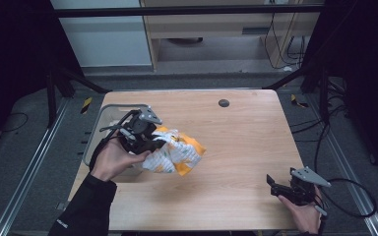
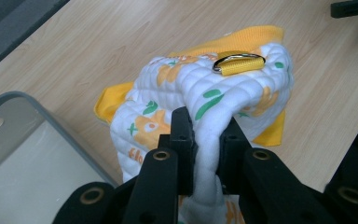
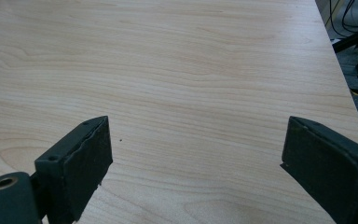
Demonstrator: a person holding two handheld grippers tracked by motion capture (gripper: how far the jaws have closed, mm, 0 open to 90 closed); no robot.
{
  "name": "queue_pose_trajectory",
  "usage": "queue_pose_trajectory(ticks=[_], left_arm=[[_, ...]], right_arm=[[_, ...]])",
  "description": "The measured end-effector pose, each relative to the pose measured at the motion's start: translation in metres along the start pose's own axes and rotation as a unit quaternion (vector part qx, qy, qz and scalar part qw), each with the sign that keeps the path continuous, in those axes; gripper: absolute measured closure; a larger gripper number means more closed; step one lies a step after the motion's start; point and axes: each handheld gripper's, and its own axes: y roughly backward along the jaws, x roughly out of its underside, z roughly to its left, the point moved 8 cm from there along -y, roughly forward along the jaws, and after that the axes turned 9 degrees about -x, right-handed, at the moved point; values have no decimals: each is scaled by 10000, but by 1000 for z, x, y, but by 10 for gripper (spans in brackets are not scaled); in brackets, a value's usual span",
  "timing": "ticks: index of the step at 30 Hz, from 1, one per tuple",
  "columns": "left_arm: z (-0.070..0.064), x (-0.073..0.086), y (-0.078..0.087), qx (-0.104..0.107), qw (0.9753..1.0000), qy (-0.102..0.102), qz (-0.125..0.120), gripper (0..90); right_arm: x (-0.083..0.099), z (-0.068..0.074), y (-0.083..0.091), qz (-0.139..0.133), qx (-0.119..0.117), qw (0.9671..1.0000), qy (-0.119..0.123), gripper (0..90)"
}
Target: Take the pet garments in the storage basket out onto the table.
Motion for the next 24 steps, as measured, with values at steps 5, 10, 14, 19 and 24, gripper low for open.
queue_pose_trajectory(ticks=[5, 10, 14, 19, 24], left_arm=[[-11, -5, -8, 78, 9999, -119, 19, 796], [-21, -8, -17, 200, 9995, -228, 91, 796], [-27, -9, -24, 259, 9990, -309, 170, 796], [-34, -13, -31, 311, 9987, -357, 198, 796], [-42, -15, -38, 366, 9982, -415, 221, 796]], right_arm=[[-1, 0, 1, -24, 3, 10000, -16, 82], [-1, -1, 1, -44, 13, 10000, -21, 82], [-1, 0, 1, -44, 5, 10000, -28, 82], [-1, -1, 1, -55, 15, 10000, -11, 82], [-2, -1, 0, -78, 19, 10000, 28, 83]])
